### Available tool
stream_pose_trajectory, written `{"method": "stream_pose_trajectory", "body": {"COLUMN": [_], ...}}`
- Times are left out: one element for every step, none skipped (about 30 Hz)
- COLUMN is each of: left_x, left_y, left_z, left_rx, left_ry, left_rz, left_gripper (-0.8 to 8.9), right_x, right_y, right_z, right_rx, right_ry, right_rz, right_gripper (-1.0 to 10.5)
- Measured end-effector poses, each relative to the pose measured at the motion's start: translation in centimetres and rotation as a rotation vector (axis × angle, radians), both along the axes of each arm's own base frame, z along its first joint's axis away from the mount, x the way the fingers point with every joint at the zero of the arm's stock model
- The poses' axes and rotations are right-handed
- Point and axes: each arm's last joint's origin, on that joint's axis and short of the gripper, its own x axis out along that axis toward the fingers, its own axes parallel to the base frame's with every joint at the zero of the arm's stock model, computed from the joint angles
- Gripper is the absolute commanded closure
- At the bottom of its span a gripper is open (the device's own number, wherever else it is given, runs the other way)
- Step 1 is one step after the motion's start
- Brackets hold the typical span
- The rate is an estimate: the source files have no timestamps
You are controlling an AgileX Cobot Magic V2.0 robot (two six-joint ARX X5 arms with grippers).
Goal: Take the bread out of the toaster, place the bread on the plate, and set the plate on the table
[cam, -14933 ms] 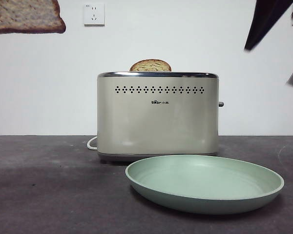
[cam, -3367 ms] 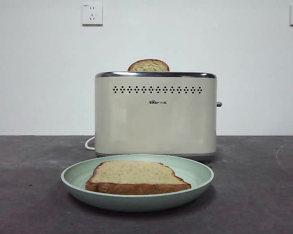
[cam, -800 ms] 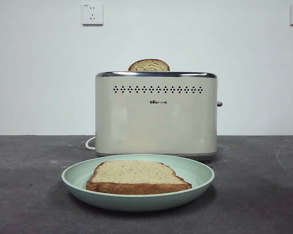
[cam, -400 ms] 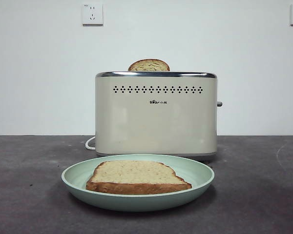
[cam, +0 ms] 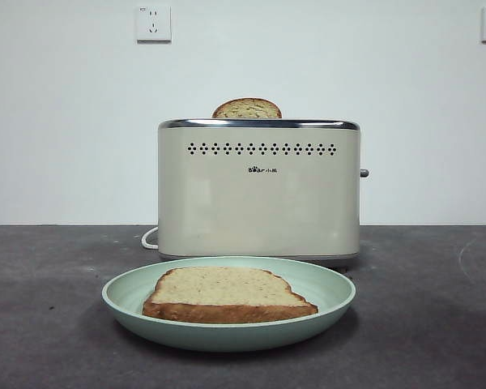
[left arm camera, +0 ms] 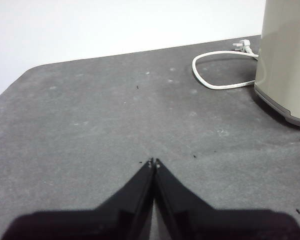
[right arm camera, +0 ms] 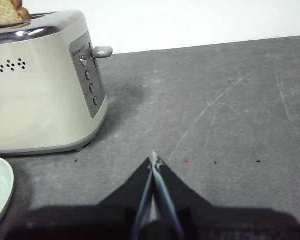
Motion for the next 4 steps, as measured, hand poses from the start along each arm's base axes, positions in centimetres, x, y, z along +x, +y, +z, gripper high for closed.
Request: {"method": "stream_pose_trajectory", "body": {"left_x": [0.00, 0.00, 0.00, 0.00], "left_y": [0.00, 0.00, 0.00, 0.00], "left_z": [0.00, 0.02, 0.01, 0.00], "left_rx": [0.000, 0.000, 0.000, 0.000], "left_ry": [0.000, -0.001, 0.000, 0.000], "left_rz": [0.000, 0.000, 0.000, 0.000], "left_gripper": [8.17, 8.17, 8.17, 8.17], "right_x": [0.00, 0.00, 0.00, 0.00], "right_y": [0.00, 0.00, 0.00, 0.00], "right_z": [0.00, 0.00, 0.00, 0.00], "right_rx": [0.000, 0.000, 0.000, 0.000], "right_ry": [0.000, 0.000, 0.000, 0.000], "right_rz": [0.000, 0.000, 0.000, 0.000], "right_gripper": [9.5, 9.5, 9.5, 9.5]}}
